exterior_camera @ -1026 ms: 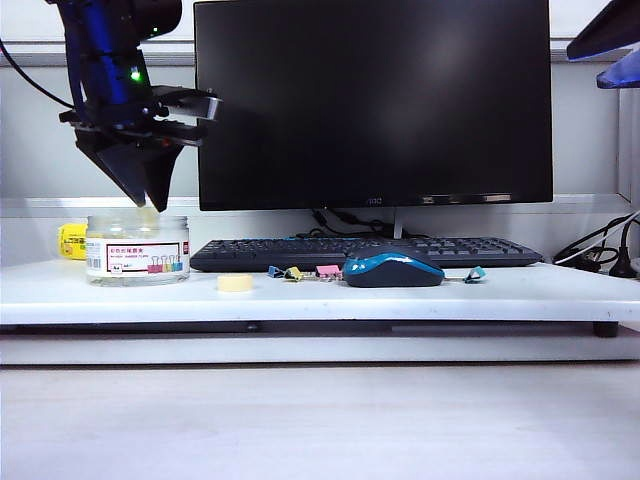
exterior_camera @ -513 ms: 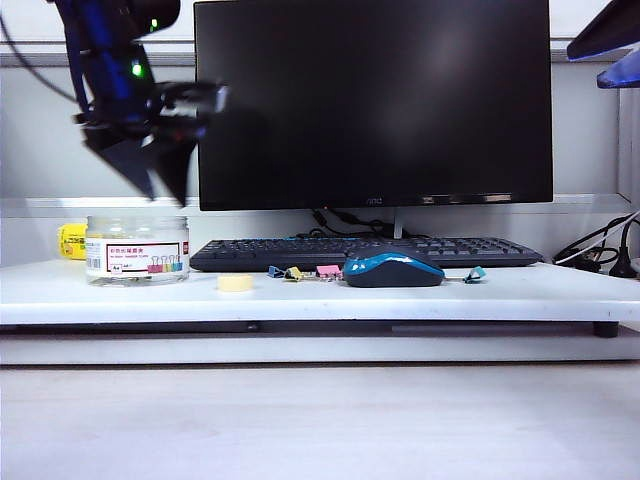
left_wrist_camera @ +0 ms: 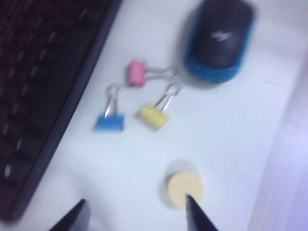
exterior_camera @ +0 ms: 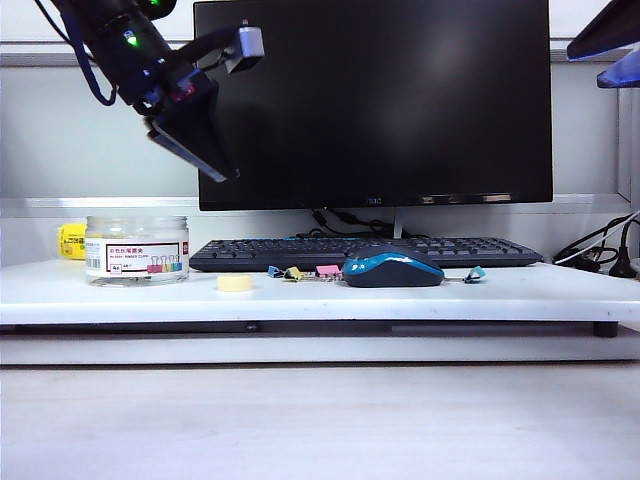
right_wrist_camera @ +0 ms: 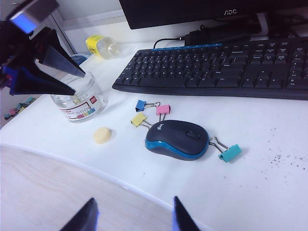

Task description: Pick up the clips with the largest number of clips of the same color on the table and place them in a round transparent plastic box.

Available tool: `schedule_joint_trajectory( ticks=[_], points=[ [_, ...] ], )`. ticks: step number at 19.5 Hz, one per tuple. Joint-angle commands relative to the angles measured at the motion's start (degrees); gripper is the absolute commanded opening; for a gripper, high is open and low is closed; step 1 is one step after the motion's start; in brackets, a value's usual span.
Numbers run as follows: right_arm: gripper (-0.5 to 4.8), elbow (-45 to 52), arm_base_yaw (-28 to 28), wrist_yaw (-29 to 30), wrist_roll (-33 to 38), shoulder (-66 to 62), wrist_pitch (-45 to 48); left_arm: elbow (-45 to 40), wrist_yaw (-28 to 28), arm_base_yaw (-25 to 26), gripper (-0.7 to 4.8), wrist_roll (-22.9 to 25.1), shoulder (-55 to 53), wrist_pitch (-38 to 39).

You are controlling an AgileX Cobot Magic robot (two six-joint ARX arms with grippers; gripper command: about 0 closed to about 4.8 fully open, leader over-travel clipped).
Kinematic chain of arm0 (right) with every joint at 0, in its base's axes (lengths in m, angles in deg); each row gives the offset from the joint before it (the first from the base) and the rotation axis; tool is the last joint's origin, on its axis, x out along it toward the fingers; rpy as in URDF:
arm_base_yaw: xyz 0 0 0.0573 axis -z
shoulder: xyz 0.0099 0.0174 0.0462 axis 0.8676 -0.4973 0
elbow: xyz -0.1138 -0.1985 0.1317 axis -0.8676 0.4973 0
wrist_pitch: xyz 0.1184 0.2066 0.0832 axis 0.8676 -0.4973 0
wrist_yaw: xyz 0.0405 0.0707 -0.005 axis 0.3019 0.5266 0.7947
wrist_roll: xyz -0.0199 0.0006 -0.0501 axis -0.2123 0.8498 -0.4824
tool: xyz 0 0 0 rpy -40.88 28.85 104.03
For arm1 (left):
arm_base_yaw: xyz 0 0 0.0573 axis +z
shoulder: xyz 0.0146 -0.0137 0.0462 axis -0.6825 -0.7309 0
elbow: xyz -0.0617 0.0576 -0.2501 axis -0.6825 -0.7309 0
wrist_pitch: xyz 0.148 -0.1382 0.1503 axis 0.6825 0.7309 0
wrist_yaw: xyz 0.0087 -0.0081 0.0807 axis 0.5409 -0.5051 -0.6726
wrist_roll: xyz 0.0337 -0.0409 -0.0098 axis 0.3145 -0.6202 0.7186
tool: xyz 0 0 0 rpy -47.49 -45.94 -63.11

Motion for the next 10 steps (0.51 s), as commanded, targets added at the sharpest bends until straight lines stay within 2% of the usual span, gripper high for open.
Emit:
schedule_joint_trajectory(
  ticks=[1,5,10],
  points=[
    [2.02,-0.26,-0.02,0.37,0.24,0.02,1.05,0.02,5.27,-0.04,2.68,5.92,-0.37,-0.24],
    [2.02,-0.24,-0.04,0.5,0.24,0.02,1.07,0.02,9.27,-0.15,2.68,9.94,-3.52,-0.57],
    [2.02,-0.24,-0.04,0.5,0.24,0.02,1.07,0.02,9.35,-1.18,2.69,16.13,-6.95,-3.02]
  ],
)
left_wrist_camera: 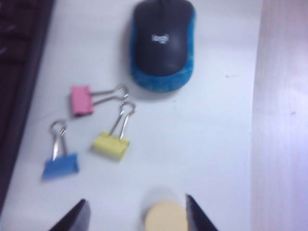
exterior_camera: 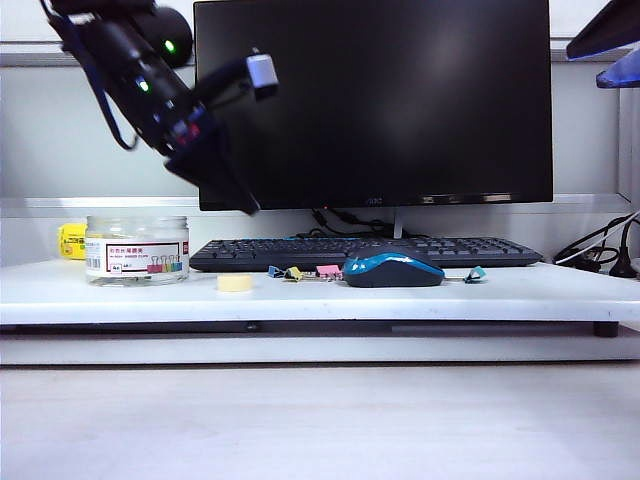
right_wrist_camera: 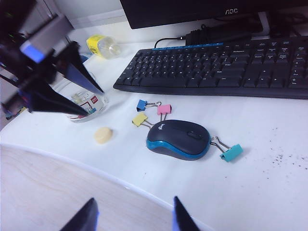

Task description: Pick up the clips with the largest number of clips of the same color on the table and place them in a round transparent plastic box.

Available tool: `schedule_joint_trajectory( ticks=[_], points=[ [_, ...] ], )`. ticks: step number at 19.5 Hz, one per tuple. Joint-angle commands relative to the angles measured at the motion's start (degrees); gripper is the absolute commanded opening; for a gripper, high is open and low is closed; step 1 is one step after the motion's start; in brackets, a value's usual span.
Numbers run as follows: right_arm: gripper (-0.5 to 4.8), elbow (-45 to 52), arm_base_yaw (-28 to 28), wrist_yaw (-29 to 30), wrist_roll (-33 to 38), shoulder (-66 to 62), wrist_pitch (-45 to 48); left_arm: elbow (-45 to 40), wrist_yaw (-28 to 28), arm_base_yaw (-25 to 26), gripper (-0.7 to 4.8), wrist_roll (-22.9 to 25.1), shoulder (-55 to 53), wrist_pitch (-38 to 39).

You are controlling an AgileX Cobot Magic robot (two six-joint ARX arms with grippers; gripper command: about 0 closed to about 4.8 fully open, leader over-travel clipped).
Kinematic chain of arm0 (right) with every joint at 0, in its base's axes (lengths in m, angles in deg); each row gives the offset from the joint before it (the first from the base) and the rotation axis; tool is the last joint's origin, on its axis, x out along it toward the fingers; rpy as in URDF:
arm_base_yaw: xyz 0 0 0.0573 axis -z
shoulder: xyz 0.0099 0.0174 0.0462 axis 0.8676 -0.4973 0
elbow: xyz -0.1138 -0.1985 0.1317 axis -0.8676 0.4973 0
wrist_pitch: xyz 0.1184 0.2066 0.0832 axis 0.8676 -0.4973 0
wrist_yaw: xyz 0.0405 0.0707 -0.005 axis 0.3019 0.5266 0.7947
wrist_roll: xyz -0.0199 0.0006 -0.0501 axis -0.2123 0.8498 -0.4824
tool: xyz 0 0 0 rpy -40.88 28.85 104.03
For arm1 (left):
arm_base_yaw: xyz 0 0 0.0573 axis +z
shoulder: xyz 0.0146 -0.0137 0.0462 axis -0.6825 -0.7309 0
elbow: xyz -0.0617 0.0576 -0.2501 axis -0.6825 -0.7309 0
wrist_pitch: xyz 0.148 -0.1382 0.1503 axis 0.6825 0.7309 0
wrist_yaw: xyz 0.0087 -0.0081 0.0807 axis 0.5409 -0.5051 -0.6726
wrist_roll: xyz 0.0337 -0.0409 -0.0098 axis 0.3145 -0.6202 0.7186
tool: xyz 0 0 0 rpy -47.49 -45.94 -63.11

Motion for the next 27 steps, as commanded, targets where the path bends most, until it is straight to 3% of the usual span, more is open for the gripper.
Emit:
schedule_joint_trajectory(
  ticks=[1,7,13,27],
  points=[
    [2.02,-0.24,0.0,0.31,0.04,0.04,1.07,0.02,0.7,-1.38,2.7,3.52,-1.11,-3.96],
    [2.02,-0.2,0.0,0.31,0.04,0.0,1.07,0.02,-2.71,-4.76,2.74,3.65,-3.32,-13.16],
    [2.02,-0.13,0.0,0.31,0.07,0.0,1.05,0.02,-10.49,-5.51,2.74,8.26,-6.84,-12.98],
    [2.02,-0.13,0.0,0.28,0.02,0.0,1.07,0.04,-10.56,-5.75,2.68,10.99,-8.74,-15.5]
  ],
)
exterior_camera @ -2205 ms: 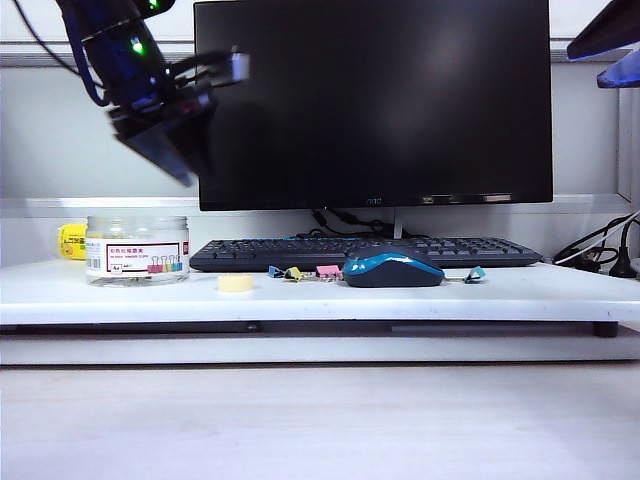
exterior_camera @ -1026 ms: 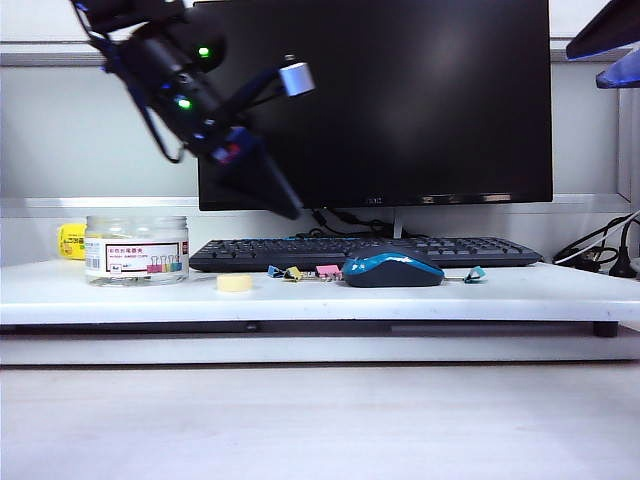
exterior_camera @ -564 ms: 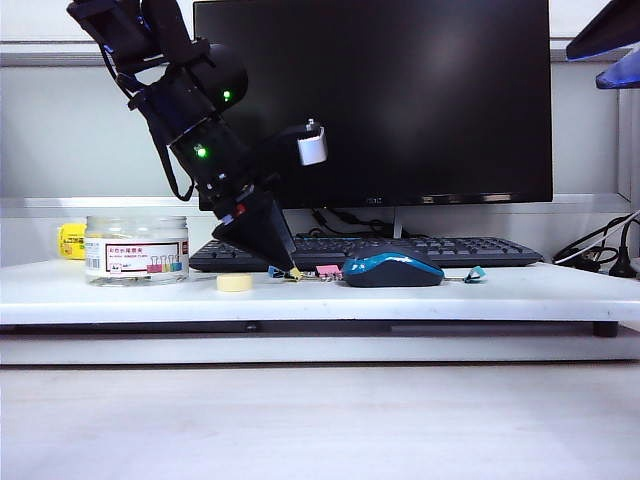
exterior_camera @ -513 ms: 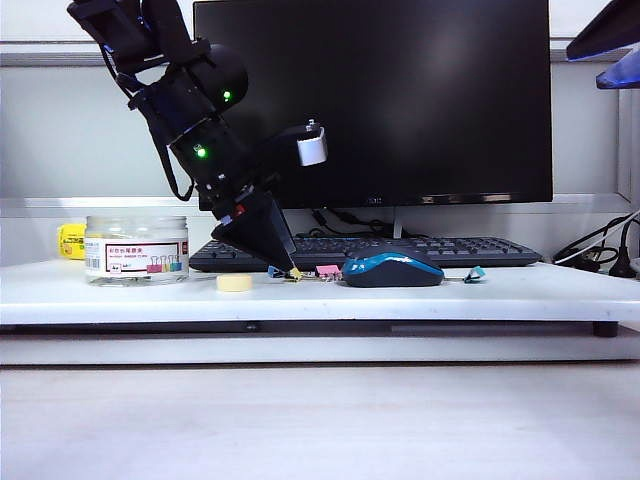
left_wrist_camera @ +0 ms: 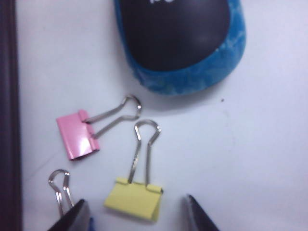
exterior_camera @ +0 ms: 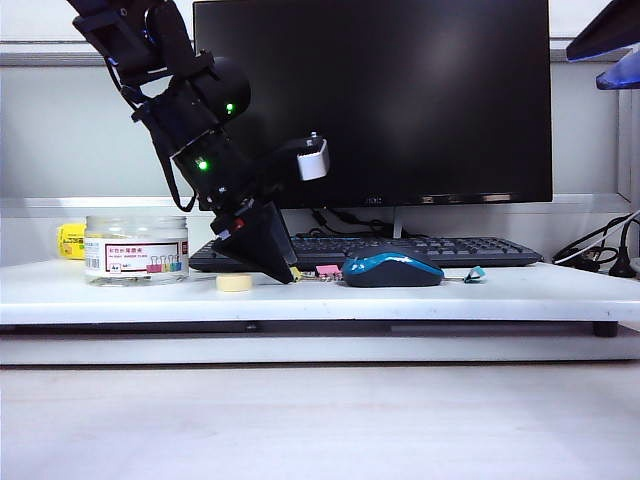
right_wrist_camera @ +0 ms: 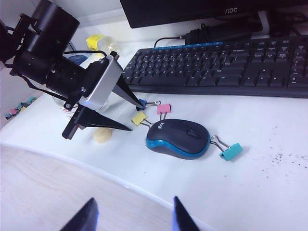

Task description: Pick up the clips with the largest number of clips of the same color on the table and place them in a round transparent plastic box.

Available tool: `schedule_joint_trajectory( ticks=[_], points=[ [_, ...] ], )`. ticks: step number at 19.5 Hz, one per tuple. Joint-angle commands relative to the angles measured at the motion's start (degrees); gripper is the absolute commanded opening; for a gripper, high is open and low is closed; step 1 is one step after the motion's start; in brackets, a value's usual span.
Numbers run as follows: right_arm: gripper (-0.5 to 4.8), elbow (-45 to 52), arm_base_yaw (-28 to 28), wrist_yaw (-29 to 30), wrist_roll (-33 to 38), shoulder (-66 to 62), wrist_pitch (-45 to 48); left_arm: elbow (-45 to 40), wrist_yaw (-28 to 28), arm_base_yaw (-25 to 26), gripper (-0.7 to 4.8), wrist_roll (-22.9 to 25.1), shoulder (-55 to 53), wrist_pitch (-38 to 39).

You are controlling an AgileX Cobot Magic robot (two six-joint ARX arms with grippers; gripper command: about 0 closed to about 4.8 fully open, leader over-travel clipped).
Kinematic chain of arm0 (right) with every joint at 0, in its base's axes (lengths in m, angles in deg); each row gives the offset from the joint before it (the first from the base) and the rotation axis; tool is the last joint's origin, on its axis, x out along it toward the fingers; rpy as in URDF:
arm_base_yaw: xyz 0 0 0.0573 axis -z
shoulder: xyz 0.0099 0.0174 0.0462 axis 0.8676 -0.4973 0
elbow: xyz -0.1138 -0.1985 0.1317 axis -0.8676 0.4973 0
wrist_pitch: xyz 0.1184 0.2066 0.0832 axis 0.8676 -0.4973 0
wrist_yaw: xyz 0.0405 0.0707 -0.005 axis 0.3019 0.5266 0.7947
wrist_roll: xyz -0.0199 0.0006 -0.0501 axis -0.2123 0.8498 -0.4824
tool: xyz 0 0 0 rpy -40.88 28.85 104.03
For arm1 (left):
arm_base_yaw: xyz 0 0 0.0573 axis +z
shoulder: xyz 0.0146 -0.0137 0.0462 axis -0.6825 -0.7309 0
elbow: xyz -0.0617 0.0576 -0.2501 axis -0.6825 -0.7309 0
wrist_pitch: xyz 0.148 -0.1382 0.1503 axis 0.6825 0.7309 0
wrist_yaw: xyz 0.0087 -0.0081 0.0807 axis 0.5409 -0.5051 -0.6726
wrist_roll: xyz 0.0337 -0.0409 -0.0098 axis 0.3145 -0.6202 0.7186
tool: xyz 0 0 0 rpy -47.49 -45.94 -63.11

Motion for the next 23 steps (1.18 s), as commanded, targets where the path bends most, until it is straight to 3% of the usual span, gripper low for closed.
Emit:
schedule_joint_trajectory(
  ticks=[1,5,11,13,23],
  points=[
    [2.02,-0.24,-0.02,0.28,0.02,0.02,1.07,0.04,0.44,-0.33,2.68,-0.02,-0.04,-2.29],
    [2.03,-0.24,-0.04,-0.59,-0.17,-0.42,0.98,0.04,0.37,-0.68,2.38,-0.44,-1.05,-2.51],
    [2.02,-0.26,-0.11,-0.35,-0.17,-1.4,1.03,0.04,0.37,-0.83,2.36,-0.44,-1.29,-2.71],
    [2.02,-0.26,-0.11,-0.33,-0.17,-1.4,1.03,0.04,0.37,-0.83,2.05,-0.5,-1.29,-2.67],
    [2.02,-0.26,-0.11,0.04,-0.15,-1.4,1.05,0.02,1.75,-0.85,2.05,-1.95,-1.31,0.79]
  ],
)
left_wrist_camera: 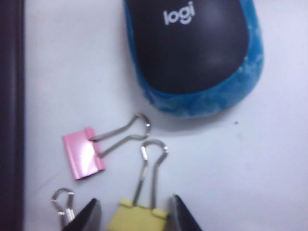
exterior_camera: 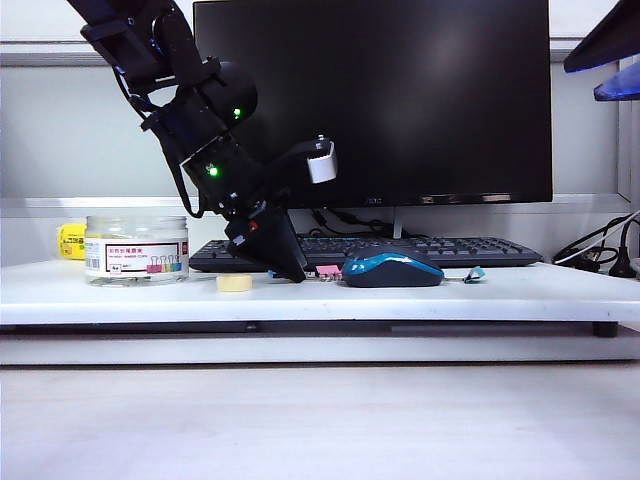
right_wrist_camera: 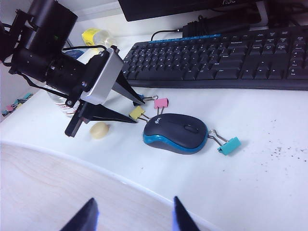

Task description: Pick up the clips with the largest number of clips of the same color on the table and place them in a round transparent plastic box.

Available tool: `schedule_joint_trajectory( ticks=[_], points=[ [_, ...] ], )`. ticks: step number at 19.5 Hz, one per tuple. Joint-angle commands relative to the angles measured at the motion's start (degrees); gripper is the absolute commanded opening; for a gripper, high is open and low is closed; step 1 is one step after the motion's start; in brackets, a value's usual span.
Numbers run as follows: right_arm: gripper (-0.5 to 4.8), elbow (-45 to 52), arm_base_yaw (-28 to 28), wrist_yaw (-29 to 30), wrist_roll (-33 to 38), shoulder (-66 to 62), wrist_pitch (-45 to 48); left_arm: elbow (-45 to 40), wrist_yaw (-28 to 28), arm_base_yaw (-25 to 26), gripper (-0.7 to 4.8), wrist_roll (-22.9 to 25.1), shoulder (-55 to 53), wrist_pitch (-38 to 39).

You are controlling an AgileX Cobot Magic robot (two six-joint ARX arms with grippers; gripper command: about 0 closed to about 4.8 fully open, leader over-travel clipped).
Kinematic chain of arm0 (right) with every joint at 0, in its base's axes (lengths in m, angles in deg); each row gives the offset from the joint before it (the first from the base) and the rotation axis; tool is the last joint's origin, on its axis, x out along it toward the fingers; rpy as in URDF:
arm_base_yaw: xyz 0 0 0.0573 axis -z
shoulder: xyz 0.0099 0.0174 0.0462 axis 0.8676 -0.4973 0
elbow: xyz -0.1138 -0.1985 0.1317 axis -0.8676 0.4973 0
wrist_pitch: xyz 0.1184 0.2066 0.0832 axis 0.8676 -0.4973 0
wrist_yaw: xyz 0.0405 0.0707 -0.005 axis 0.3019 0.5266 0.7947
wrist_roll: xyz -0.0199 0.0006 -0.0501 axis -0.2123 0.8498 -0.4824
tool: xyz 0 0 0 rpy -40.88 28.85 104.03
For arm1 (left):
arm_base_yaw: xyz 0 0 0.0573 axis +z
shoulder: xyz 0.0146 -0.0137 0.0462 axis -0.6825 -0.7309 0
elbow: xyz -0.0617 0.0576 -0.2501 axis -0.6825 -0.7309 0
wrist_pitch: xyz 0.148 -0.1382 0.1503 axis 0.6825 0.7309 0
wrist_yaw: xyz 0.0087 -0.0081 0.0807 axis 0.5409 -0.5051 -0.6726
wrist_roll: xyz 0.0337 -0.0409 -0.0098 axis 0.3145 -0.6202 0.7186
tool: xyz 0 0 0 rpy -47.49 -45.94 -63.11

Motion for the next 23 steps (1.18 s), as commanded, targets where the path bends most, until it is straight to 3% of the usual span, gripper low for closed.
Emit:
schedule_joint_trajectory(
  ticks=[1,23],
  points=[
    [2.02,-0.24,-0.04,0.28,-0.13,0.09,1.05,-0.09,0.96,-0.15,2.06,-0.22,-0.13,3.58],
    [2.02,-0.24,-0.07,0.55,0.07,0.11,1.07,2.49,-2.97,0.31,2.13,-1.51,-0.37,2.69]
  ],
)
